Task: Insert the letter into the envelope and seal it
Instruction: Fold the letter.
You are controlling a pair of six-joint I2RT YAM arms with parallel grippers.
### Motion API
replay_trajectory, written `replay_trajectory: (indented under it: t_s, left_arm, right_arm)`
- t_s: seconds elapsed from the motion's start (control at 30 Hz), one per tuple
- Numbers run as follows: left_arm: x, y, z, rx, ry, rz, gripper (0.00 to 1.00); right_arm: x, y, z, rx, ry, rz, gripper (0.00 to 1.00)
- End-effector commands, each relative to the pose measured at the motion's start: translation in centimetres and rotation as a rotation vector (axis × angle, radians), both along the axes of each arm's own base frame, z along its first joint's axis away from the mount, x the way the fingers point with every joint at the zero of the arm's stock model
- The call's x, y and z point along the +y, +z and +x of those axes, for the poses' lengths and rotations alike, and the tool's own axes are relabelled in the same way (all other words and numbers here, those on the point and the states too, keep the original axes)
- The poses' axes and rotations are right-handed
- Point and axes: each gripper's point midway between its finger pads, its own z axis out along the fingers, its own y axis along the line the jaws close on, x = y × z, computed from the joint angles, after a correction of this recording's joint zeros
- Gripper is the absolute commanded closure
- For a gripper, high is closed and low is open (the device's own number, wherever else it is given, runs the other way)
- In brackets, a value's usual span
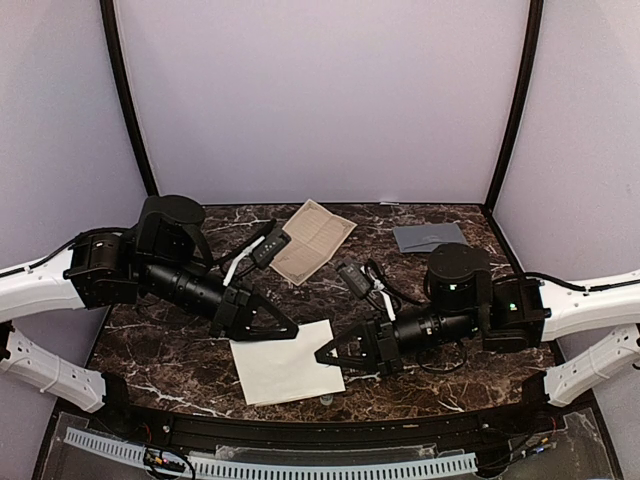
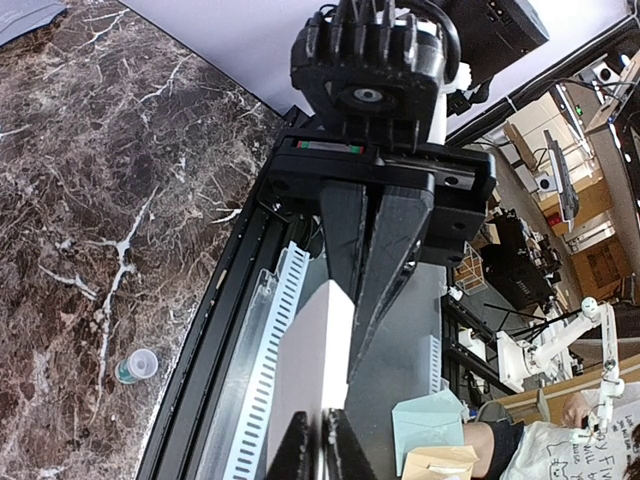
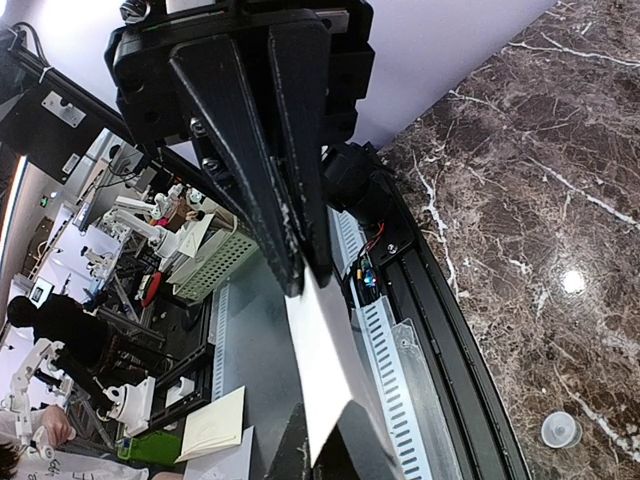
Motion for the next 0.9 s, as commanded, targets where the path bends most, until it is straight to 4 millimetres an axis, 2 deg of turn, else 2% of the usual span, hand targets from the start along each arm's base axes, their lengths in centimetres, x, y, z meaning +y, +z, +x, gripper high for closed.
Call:
replay_trajectory:
  t_s: [0.0,0.07,0.1,0.27,0.4,0.43,0.57,0.67,0.87]
  left_arm:
    - [0.0,1.1,-0.7,-0.007,-0.037,-0.027,0.98]
    - [0.0,1.3,-0.7,-0.008,-0.038,-0.036,1.0]
    - [0.0,1.5,-0.7,-0.01,-0.037,-0.044,1.0]
    - [0.4,2.1,-0.6,-0.023,-0.011,-0.086,1.0]
    - [1.0,2.6,0.0,-0.038,0.05,-0.127,1.0]
    - [1.1,2.9,0.0,-0.037,0.057,-0.147,1.0]
    - [1.4,3.6,-0.7,-0.015,0.035,-0.2,1.0]
    - [1.3,3.7,-1.7,0.019,-0.022,-0.213,1.0]
    - [1.0,4.0,-3.2,0.062,-0.112,-0.231,1.0]
  right_arm:
    - [0.2,0.6,0.2,-0.011,-0.018,0.018,1.0]
    - [0.1,0.7,0.2,-0.012,-0.02,0.021,1.0]
    - [0.0,0.8,0.2,-0.012,-0.022,0.022,0.97]
    - [-0.6,1.3,0.6,-0.025,-0.05,0.029,0.61]
    - [-2.1,2.4,1.1,-0.036,-0.097,0.065,0.36]
    - [-2.5,2.8,1.2,-0.042,-0.108,0.079,0.33]
    - [-4.2,4.4,1.8,-0.069,-0.163,0.129,0.22]
    - [-4.9,6.3,2.1,-0.109,-0.186,0.183,0.17]
    - [-4.1,9.7,2.2,-0.199,-0.174,0.251,0.13]
